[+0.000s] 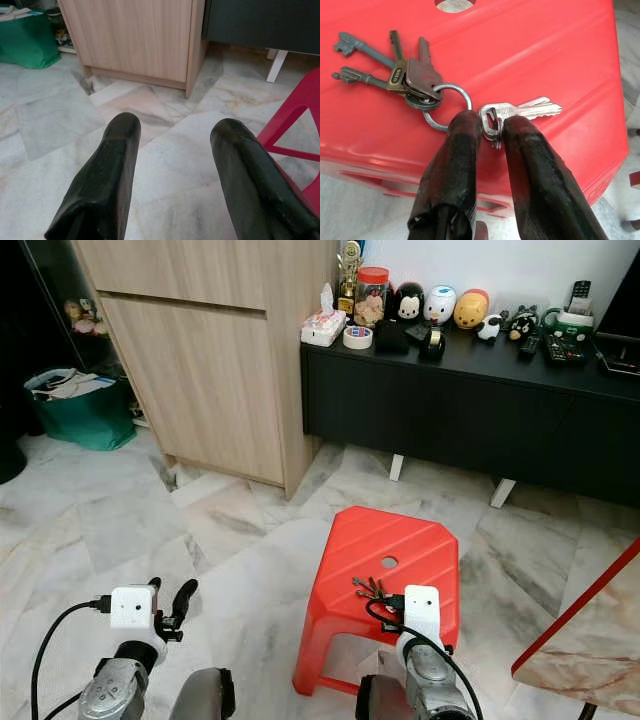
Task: Hang keys on a hook
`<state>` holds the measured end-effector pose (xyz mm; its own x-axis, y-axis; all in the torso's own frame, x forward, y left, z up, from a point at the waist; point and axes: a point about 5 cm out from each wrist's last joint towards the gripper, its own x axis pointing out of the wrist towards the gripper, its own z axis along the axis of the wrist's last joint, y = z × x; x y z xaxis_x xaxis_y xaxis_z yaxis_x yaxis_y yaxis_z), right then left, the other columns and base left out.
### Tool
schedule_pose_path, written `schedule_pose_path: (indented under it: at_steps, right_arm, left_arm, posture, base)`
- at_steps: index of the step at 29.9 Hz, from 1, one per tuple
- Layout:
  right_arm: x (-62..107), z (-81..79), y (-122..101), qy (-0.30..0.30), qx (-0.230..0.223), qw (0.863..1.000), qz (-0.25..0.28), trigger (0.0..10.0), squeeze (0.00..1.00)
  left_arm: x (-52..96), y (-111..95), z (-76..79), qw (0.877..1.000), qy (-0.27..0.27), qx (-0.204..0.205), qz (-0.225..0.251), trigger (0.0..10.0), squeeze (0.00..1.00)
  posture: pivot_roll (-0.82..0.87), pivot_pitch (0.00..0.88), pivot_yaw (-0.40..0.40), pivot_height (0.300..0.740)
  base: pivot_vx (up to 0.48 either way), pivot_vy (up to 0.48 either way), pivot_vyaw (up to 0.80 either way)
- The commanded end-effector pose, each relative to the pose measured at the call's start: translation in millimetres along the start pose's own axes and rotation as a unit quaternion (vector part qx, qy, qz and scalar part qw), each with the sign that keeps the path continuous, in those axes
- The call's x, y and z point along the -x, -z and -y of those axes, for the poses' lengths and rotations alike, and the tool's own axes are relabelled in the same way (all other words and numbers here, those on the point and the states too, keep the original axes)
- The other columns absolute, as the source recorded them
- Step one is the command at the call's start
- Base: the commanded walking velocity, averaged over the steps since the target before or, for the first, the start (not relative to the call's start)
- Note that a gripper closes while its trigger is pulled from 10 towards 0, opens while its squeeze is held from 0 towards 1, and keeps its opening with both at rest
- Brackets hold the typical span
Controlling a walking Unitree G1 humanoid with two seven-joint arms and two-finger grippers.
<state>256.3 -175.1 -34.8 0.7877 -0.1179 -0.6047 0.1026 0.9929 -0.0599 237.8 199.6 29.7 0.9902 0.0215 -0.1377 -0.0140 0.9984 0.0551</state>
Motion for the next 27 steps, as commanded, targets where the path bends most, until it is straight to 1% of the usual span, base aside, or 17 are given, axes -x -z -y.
schedule_pose_path:
  at_steps: [1,9,10,11,12,27]
  right_arm:
    - [1.7,-1.2,5.5,0.001,-0.005,1.000,-0.005,10.0,0.00]
    - [3.2,-2.6,10.3,-0.001,-0.005,1.000,-0.011,10.0,0.00]
    - [3.1,-2.6,10.0,-0.001,-0.005,1.000,-0.011,6.6,0.00]
    - [2.8,-2.3,9.2,-0.001,-0.006,1.000,-0.010,1.5,0.00]
    - [2.4,-1.9,8.3,0.000,-0.006,1.000,-0.010,0.0,0.00]
    - [0.5,1.6,2.0,0.004,-0.008,1.000,0.001,0.0,0.00]
  left_arm:
    - [1.4,3.4,-1.6,1.000,0.002,-0.008,-0.010,10.0,0.00]
    - [0.9,5.2,-1.2,1.000,0.003,-0.008,-0.012,10.0,0.00]
    - [1.0,5.4,-1.2,1.000,0.003,-0.008,-0.012,10.0,0.00]
    - [1.0,5.6,-1.1,1.000,0.002,-0.008,-0.013,10.0,0.00]
    - [1.1,5.7,-1.1,1.000,0.002,-0.008,-0.013,10.0,0.00]
    - [1.0,8.6,-0.8,1.000,0.001,-0.008,-0.015,10.0,0.00]
  posture:
    - [0.04,0.024,-0.027,0.591]
    - [0.04,0.023,-0.026,0.591]
    - [0.04,0.022,-0.025,0.591]
    - [0.04,0.021,-0.026,0.591]
    - [0.04,0.021,-0.027,0.591]
    - [0.04,0.022,-0.027,0.591]
  base:
    - [0.000,0.000,0.00]
    - [0.000,0.000,0.00]
    - [0.000,0.000,0.00]
    - [0.000,0.000,0.00]
    - [0.000,0.000,0.00]
    - [0.000,0.000,0.00]
